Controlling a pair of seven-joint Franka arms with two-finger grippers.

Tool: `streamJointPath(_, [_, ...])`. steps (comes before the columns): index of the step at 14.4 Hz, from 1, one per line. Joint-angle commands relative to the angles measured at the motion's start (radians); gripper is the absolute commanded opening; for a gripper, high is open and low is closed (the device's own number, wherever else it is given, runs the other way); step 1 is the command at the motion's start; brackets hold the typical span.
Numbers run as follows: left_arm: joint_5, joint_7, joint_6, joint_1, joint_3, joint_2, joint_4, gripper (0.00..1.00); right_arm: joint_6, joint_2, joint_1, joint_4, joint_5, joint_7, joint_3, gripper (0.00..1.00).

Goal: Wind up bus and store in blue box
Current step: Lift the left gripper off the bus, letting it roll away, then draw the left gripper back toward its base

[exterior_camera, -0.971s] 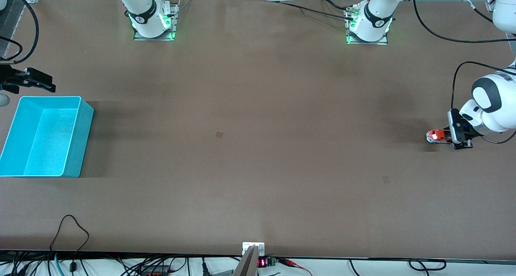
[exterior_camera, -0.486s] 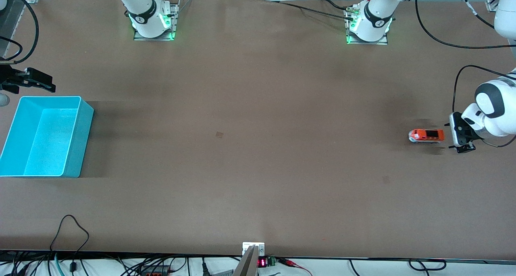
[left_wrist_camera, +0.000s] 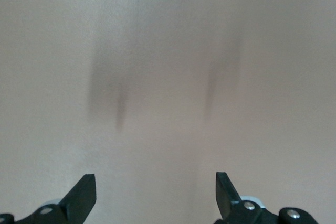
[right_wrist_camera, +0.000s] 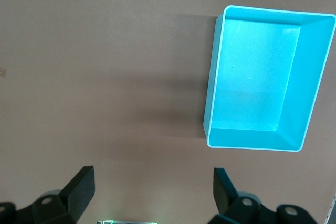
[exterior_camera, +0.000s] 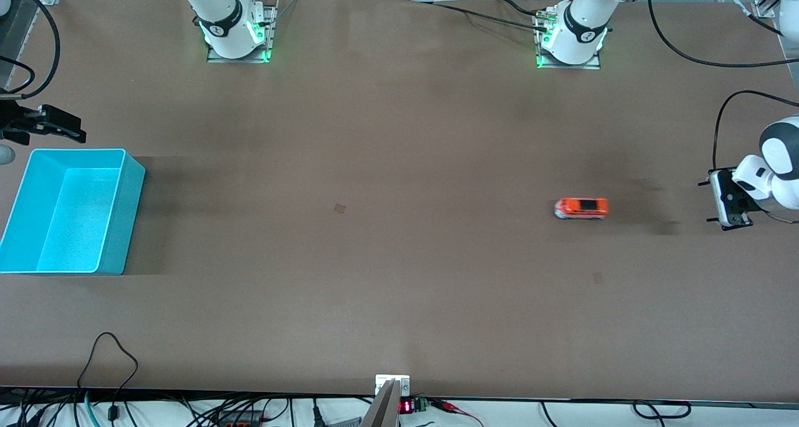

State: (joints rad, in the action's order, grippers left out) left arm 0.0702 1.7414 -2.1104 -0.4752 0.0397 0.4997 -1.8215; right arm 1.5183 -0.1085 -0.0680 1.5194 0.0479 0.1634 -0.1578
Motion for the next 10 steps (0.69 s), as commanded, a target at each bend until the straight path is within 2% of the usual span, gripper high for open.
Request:
streamJointPath(1, [0.014, -0.118, 0.094, -0.002, 0.003, -0.072, -0.008, 1.00, 0.003, 0.007, 0.005, 0.002, -0.008, -0.004, 0.004, 1.00])
streamJointPath(5, [0.017, -0.325, 0.234, 0.003, 0.011, -0.160, -0.008, 1.00, 0.003, 0.006, 0.005, 0.002, -0.008, -0.004, 0.006, 1.00])
streamJointPath(10, [0.017, -0.577, 0.338, 0.061, 0.014, -0.272, -0.007, 1.00, 0.006, -0.005, 0.005, -0.004, -0.007, -0.002, 0.006, 1.00])
